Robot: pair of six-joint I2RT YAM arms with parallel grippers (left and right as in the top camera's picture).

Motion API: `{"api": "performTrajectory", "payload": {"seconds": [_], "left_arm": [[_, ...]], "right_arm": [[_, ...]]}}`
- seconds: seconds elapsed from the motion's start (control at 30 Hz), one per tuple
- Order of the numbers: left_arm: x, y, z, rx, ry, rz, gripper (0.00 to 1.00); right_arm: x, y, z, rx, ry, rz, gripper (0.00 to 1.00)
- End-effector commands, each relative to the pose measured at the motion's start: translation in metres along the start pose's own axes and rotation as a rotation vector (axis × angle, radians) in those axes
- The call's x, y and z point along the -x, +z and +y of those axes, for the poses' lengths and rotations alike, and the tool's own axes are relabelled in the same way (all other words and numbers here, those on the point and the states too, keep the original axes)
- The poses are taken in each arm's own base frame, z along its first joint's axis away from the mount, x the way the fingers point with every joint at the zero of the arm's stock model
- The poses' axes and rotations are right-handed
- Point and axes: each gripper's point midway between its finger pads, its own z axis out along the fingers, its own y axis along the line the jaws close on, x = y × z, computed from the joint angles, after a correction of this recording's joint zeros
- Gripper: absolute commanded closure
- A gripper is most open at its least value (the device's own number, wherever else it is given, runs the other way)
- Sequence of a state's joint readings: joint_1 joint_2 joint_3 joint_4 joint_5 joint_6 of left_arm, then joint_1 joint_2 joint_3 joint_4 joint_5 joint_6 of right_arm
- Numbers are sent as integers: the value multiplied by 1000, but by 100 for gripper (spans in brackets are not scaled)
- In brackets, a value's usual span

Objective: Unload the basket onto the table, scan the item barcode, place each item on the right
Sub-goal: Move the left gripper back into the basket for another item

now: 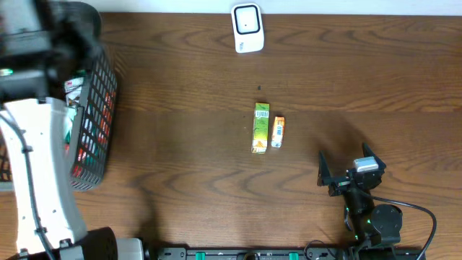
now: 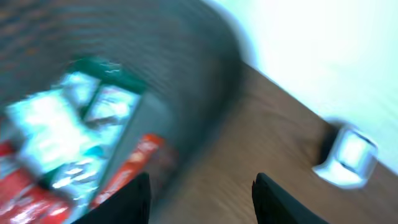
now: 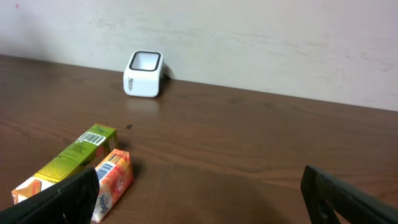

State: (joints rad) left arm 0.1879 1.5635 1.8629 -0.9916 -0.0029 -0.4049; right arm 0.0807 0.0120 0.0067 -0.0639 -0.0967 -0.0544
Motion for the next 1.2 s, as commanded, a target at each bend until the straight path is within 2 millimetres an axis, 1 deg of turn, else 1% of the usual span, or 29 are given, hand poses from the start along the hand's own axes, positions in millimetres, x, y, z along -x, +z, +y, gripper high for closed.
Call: {"api": "performTrajectory", "payload": {"seconds": [0.0, 0.07, 0.1, 0.23, 0.33, 0.37, 0.4, 0.53, 0.63, 0.67, 0.83, 0.87, 0.97, 1.0, 1.17], "left_arm": [[15, 9, 60, 127, -145, -7, 46], [18, 14, 88, 178, -191, -4, 45], [18, 17, 99, 199, -210, 0, 41], [17, 31, 139, 274, -275, 27, 39], [14, 47, 161, 317, -309, 63, 38], [11, 54, 168, 330, -319, 79, 30], [9, 61, 174, 343, -327, 95, 26], [-6, 88, 197, 388, -353, 172, 26], [-19, 104, 207, 412, -350, 235, 26], [-23, 109, 210, 419, -353, 252, 16], [-39, 127, 217, 432, -325, 325, 16], [-41, 129, 218, 433, -318, 335, 16], [-47, 133, 221, 434, -296, 359, 3], [-49, 134, 221, 434, -293, 364, 2], [-53, 133, 221, 436, -292, 383, 2]], "right_arm": [[0, 0, -2, -10, 13, 0, 1], [0, 0, -2, -10, 13, 0, 1], [0, 0, -2, -10, 13, 0, 1], [0, 0, -2, -10, 13, 0, 1], [0, 0, -2, -10, 13, 0, 1], [0, 0, -2, -10, 13, 0, 1], [0, 0, -2, -10, 13, 0, 1], [0, 0, -2, -10, 13, 0, 1], [0, 0, -2, -10, 13, 0, 1], [0, 0, -2, -10, 13, 0, 1], [0, 0, -2, -10, 13, 0, 1], [0, 0, -2, -10, 13, 0, 1], [0, 0, -2, -10, 13, 0, 1], [0, 0, -2, -10, 13, 0, 1], [0, 0, -2, -10, 13, 0, 1]]}}
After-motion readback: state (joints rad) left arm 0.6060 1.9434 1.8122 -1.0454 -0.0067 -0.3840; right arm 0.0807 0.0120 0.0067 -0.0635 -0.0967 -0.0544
